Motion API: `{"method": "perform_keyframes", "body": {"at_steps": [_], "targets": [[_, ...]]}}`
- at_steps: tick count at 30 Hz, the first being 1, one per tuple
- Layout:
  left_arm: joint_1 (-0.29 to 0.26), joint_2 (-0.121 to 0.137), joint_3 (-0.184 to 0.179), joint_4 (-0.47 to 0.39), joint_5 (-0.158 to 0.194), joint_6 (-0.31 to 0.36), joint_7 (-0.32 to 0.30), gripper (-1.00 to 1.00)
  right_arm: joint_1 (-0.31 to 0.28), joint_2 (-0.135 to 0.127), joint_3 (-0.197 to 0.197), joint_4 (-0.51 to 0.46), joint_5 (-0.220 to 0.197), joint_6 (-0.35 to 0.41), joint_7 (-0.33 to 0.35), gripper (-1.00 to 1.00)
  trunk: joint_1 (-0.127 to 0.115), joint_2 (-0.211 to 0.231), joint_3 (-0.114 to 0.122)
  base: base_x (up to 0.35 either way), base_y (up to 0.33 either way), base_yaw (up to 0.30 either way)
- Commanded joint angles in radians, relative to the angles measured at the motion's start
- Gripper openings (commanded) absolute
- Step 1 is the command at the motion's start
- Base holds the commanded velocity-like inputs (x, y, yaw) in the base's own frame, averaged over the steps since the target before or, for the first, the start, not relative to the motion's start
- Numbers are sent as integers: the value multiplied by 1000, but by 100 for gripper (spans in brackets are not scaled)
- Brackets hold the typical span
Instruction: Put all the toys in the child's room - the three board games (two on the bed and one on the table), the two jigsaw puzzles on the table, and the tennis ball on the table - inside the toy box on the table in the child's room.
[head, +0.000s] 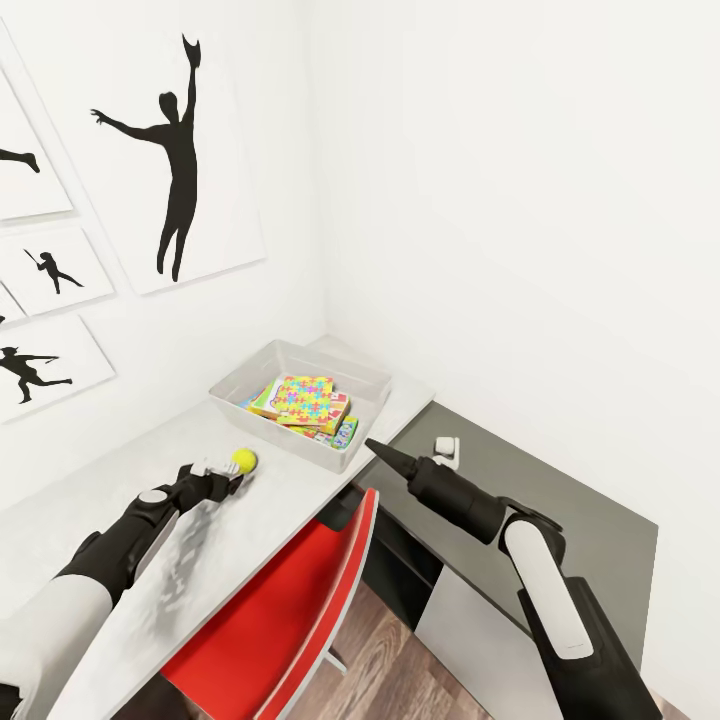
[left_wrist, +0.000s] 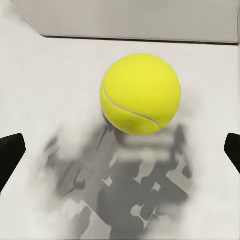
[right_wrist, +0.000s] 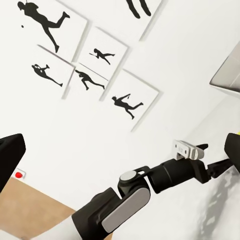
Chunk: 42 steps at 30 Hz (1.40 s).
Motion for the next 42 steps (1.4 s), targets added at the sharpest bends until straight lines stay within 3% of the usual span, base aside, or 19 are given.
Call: {"method": "perform_keyframes", "body": {"at_steps": [1, 42], "targets": [[-1, 1, -4, -2, 4, 4, -1, 100, -1, 1, -1, 0, -4, 6, 0, 100, 1, -2, -2, 0, 0, 0], [-1, 2, -9, -2, 2, -8, -2, 100, -1, 2, -4, 0, -4, 5, -1, 100, 1, -2, -2, 0, 0, 0]]}}
